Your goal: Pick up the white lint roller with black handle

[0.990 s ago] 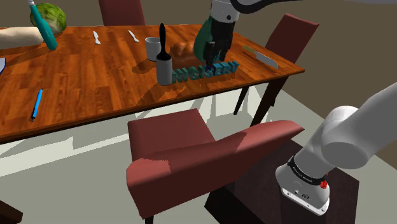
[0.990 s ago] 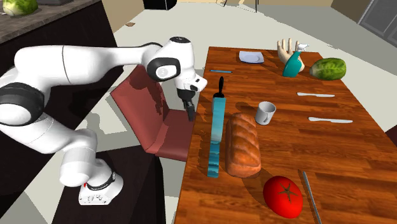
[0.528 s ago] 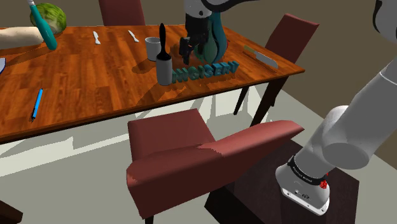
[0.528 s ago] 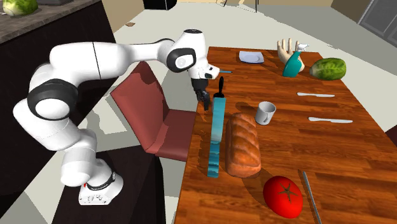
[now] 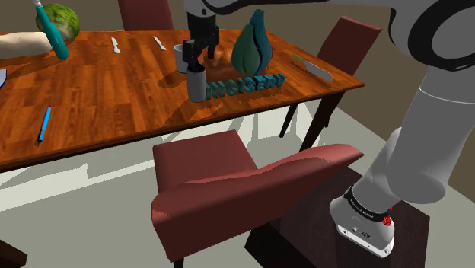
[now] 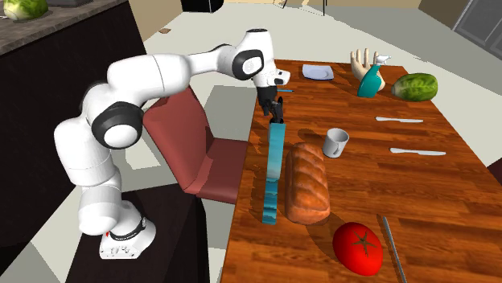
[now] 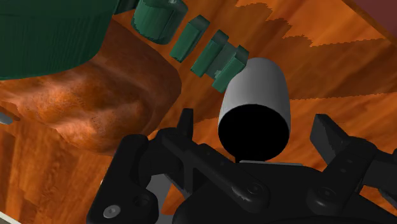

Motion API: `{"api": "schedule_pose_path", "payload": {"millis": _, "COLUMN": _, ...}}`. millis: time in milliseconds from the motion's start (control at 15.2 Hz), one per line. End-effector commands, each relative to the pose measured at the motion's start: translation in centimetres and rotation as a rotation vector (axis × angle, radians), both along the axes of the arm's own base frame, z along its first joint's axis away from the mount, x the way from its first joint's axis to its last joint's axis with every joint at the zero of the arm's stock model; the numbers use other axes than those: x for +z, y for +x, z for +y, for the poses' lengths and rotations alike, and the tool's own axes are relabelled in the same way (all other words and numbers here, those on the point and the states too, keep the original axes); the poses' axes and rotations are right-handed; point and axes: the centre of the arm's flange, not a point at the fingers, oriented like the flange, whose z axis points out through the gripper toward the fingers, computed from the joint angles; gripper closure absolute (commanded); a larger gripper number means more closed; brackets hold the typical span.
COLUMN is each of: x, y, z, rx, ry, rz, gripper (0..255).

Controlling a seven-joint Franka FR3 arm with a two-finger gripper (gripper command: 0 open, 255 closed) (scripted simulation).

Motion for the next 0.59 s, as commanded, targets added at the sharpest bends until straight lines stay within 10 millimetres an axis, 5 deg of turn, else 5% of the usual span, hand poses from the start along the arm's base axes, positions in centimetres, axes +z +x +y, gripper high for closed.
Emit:
{"api": "schedule_pose_path", "payload": {"millis": 0, "x": -0.9, "y": 0.4, "z": 0.5, "rx": 0.004, "ry": -0.003, "rz": -0.004, "gripper": 0}}
{"api": "schedule_pose_path", "payload": {"millis": 462, "x": -3.8, "y": 0.4, "z": 0.5, "rx": 0.004, "ry": -0.003, "rz": -0.004, "gripper": 0}}
{"api": "schedule_pose_path", "payload": {"millis": 528, "x": -3.8, "y": 0.4, "z": 0.4, "rx": 0.004, "ry": -0.003, "rz": -0.004, "gripper": 255}}
